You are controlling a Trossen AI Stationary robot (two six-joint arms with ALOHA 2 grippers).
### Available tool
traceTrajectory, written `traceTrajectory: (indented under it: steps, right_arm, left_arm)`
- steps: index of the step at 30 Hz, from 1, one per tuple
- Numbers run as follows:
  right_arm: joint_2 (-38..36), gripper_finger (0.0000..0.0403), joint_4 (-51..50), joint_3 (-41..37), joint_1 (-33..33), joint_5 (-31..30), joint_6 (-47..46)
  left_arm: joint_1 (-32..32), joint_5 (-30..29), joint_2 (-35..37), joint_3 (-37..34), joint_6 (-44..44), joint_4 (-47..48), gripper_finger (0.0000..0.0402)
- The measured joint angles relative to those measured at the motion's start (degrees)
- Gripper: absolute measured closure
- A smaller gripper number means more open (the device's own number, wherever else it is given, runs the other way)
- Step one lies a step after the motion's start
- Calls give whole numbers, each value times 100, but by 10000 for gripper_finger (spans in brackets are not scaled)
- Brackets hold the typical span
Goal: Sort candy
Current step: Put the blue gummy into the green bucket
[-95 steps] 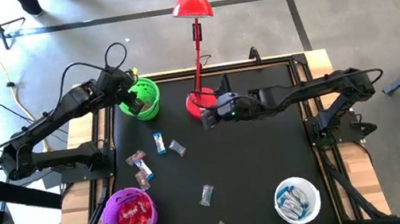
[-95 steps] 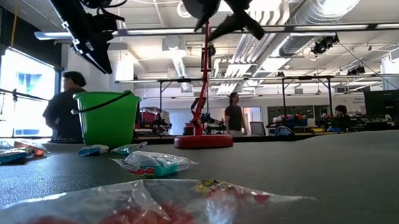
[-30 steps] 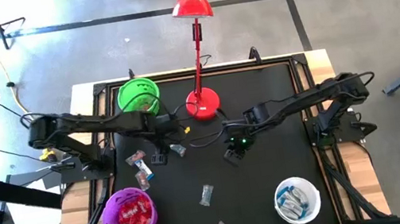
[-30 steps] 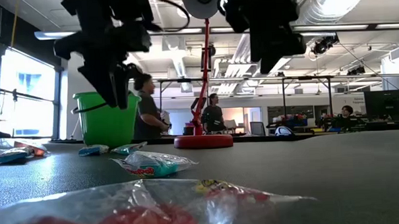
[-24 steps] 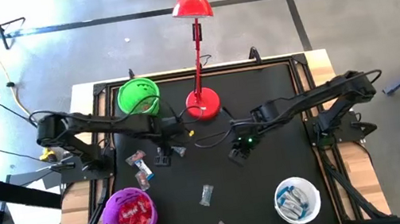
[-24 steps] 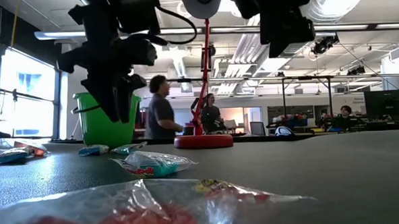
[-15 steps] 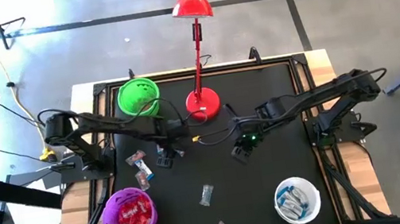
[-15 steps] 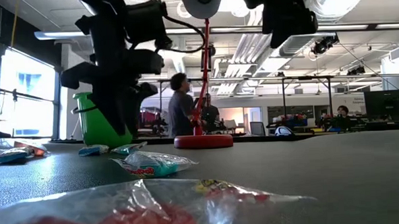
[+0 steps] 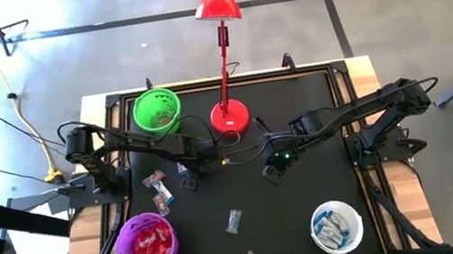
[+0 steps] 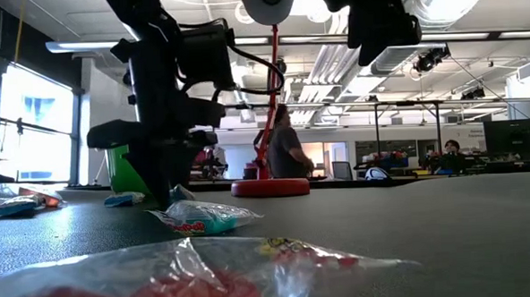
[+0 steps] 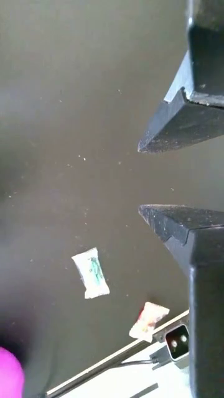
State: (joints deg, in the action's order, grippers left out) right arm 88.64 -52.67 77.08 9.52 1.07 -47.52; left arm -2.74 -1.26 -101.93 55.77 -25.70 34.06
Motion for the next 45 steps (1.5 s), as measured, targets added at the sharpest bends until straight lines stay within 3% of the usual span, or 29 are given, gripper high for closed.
traceTrajectory:
  steps: [8,16,23,29,34,38,45]
  right_arm:
    - [0,261,14,0,2,-104,4]
    - [2,261,15,0,2,-258,112]
    - [2,261,14,0,2,-259,155]
    - [4,261,16,0,2,-260,301]
    - [7,261,24,0,-15,-331,303]
    - [7,261,33,0,-29,-536,302]
    - [7,261,64,0,-169,-623,1]
  left_arm:
    - [24,-35,172,-28,622,-11,291]
    - [20,-146,327,-44,1480,-48,391]
    - [28,-128,562,-44,2593,-31,386]
    - [28,-231,1384,-39,3193,-45,399]
    - [28,-909,2426,-37,3676,-19,397]
    - [27,-1811,3357,-34,3898,-47,397]
    - [-89,-3458,4641,-31,3518,-51,397]
